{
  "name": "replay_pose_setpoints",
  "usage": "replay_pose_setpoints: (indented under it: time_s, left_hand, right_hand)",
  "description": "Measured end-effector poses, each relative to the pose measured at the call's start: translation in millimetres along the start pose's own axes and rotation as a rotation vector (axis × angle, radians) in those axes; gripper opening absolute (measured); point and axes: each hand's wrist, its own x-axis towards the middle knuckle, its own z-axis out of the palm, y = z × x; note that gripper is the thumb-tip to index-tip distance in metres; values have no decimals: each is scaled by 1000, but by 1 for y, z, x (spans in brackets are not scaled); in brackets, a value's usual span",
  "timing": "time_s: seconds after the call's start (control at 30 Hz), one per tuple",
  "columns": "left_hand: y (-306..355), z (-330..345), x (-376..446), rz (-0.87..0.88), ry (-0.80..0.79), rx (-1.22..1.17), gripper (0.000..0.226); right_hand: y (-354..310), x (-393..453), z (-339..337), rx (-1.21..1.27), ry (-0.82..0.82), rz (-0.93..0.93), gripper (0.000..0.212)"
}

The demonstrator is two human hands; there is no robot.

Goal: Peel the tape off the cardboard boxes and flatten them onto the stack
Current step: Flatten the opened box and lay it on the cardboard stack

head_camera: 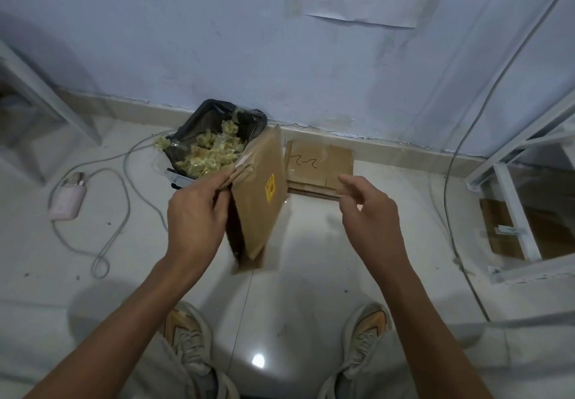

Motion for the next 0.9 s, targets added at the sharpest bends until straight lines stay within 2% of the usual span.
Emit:
replay_pose_setpoints:
  time_s: [0.07, 0.13, 0.2, 0.37, 0.5, 0.7, 0.8, 0.9]
  left_hand:
    - [-3, -4, -1, 141, 26, 25, 39]
    - [-2, -7, -3, 274, 36, 42, 39]
    - [-1, -9, -4, 368, 44, 49, 37]
    - [7, -14, -12, 538, 57, 106, 38]
    - [6, -17, -11, 575, 84, 126, 35]
    - [7, -20, -13, 651, 118, 160, 34]
    - [9, -21, -11, 661, 145, 166, 32]
    - [8, -22, -10, 630, 157, 137, 31]
  right_hand:
    - [-13, -10, 6, 95, -50, -79, 28]
    - [-26, -20, 13, 131, -168, -139, 23]
    - [-36, -28, 22, 180, -271, -116, 33]
    - [-40, -38, 34, 256, -314, -28, 50]
    - [-44, -38, 30, 340, -389, 19, 34]
    - [-48, -39, 30, 375, -432, 87, 31]
    - [-46, -36, 26, 496, -508, 148, 26]
    - [-45, -35, 25, 559, -532, 129, 21]
